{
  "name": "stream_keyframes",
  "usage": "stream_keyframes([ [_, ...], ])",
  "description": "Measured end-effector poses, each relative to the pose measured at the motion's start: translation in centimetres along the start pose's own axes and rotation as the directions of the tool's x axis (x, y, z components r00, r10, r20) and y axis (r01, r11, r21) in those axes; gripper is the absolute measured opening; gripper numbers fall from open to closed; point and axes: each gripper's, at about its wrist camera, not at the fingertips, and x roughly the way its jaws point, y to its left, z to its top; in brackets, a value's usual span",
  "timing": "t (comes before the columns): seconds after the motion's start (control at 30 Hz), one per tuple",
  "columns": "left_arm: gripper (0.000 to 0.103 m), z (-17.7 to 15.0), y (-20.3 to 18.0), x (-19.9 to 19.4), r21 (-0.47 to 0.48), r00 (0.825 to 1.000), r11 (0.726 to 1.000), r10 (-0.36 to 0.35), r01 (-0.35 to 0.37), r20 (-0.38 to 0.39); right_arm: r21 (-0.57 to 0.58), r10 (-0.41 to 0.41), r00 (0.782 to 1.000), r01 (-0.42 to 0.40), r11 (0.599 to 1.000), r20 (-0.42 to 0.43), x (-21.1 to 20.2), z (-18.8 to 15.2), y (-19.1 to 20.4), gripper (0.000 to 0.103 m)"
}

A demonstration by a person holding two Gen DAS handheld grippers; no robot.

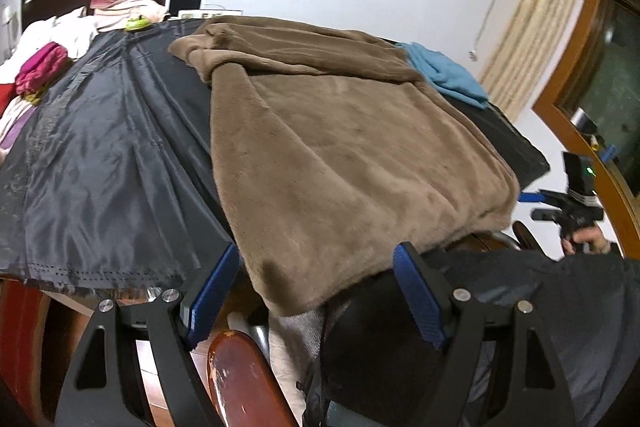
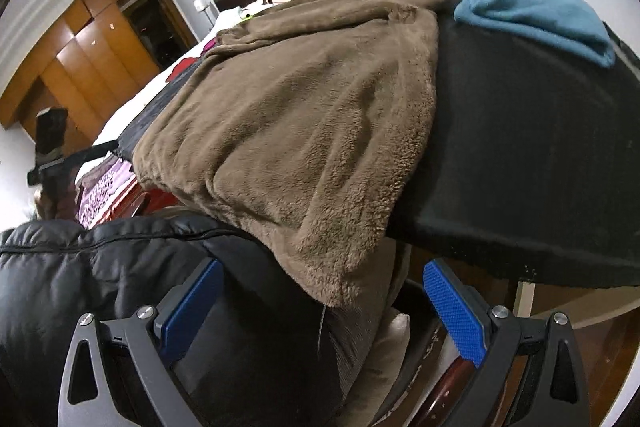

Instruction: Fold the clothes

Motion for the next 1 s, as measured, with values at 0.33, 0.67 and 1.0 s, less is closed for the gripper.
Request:
stream_keyframes([
  [0.33,0.083,-1.7,2.7,1.3,-0.087,0.995,0.992,-0.096,0.092,-0.039,0.040,0.033,0.999,-0.032,0.999,-0.023,1.5,0.8,-0.7,0.101],
  [0.67,0.083,-3.1,5.6,5.5,-0.254,0.972,0.947,-0.222,0.197,-0.076,0.071,0.118,0.993,-0.116,0.991,-0.027,2.1,0.8,-0.8,0.101],
  [1.0,0.082,-2.4,5.6,9.4,-0.332,0.928,0.884,-0.369,0.330,-0.060,0.164,0.167,0.985,-0.157,0.974,-0.044,3.6,0.9,-2.6,0.053],
])
